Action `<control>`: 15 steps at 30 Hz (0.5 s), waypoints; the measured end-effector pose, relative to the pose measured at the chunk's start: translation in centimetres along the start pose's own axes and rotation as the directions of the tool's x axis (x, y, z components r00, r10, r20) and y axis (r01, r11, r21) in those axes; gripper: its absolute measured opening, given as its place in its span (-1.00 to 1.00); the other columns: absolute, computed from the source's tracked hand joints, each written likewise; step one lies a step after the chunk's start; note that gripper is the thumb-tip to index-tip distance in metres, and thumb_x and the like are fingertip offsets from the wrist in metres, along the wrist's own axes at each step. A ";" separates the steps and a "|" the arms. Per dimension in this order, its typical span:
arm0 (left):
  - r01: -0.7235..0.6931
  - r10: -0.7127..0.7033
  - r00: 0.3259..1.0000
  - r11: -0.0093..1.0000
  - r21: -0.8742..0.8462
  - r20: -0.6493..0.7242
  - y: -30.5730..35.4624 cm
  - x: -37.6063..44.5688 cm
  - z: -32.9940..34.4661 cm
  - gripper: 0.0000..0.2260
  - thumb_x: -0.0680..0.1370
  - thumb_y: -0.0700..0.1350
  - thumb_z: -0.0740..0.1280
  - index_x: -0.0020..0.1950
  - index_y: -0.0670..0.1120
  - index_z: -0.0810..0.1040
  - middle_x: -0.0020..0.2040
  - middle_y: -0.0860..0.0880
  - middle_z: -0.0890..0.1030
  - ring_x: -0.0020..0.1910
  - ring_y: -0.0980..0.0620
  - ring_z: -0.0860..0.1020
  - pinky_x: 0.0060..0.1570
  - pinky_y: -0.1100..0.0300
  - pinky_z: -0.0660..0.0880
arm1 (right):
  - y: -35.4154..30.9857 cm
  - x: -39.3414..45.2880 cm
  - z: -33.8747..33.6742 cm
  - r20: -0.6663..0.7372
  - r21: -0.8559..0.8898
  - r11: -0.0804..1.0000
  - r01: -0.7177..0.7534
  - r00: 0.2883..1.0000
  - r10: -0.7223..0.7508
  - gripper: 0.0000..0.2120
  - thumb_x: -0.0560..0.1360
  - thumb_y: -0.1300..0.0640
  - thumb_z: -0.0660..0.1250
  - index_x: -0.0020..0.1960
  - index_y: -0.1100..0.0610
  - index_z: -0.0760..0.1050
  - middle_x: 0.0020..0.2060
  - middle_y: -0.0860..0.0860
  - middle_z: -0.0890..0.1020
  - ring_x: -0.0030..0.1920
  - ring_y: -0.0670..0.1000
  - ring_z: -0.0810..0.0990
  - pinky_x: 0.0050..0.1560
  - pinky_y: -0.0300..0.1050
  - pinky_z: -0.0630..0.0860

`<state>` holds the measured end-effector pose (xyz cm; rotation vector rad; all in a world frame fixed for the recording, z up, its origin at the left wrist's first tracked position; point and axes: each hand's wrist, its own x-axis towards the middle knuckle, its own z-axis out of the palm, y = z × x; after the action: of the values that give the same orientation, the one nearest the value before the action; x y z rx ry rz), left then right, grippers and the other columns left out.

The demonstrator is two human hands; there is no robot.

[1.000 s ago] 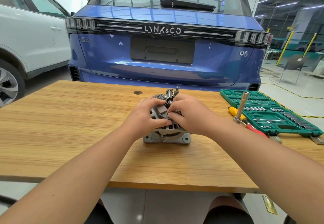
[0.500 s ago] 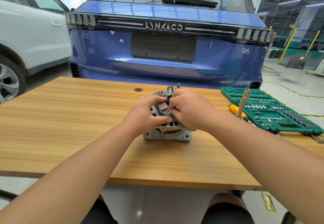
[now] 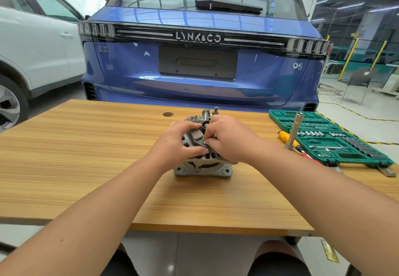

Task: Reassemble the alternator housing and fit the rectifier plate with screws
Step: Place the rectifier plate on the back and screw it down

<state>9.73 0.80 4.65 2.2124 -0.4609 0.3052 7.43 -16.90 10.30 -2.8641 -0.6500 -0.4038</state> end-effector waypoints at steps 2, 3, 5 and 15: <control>0.007 -0.007 1.000 1.000 -0.007 0.003 0.0 0.0 0.0 -0.36 0.38 0.10 0.61 0.42 0.20 0.47 0.56 0.06 0.30 0.53 0.05 0.28 0.51 -0.05 0.28 | 0.1 0.2 -0.1 0.027 0.045 0.998 -0.033 0.999 0.032 -0.82 0.61 0.05 0.31 0.03 0.02 0.70 -0.04 -0.10 0.51 0.02 -0.02 0.47 0.00 0.00 0.52; 0.007 -0.007 1.000 1.000 -0.009 0.004 -0.1 0.0 0.0 -0.36 0.38 0.09 0.61 0.41 0.21 0.47 0.57 0.05 0.30 0.54 0.05 0.27 0.51 -0.06 0.27 | 0.2 0.2 -0.2 0.021 0.087 0.995 -0.053 0.998 0.051 -0.81 0.60 0.06 0.31 0.03 0.04 0.70 -0.03 -0.09 0.53 0.02 -0.01 0.50 0.00 -0.02 0.50; 0.004 -0.004 1.000 1.000 -0.016 -0.001 -0.1 0.0 0.1 -0.36 0.37 0.09 0.62 0.40 0.21 0.48 0.56 0.06 0.30 0.53 0.05 0.29 0.51 -0.08 0.27 | 0.6 0.2 -0.3 -0.037 0.191 0.976 -0.101 0.993 0.110 -0.82 0.60 0.09 0.32 0.01 0.06 0.70 -0.03 -0.08 0.55 0.01 -0.03 0.51 -0.02 -0.05 0.45; -0.026 0.025 1.000 0.999 -0.039 -0.017 -0.5 0.1 0.3 -0.37 0.36 0.09 0.62 0.40 0.16 0.50 0.37 0.19 0.37 0.45 0.08 0.35 0.47 -0.09 0.34 | 0.7 0.2 -0.1 0.022 0.360 0.902 -0.237 0.969 0.246 -0.86 0.49 -0.01 0.49 -0.22 -0.07 0.59 -0.17 -0.11 0.58 -0.15 -0.12 0.52 -0.27 -0.19 0.40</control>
<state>10.03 0.84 4.18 2.1660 -0.4825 0.3246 7.88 -17.45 10.36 -2.5389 -0.3152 -0.2487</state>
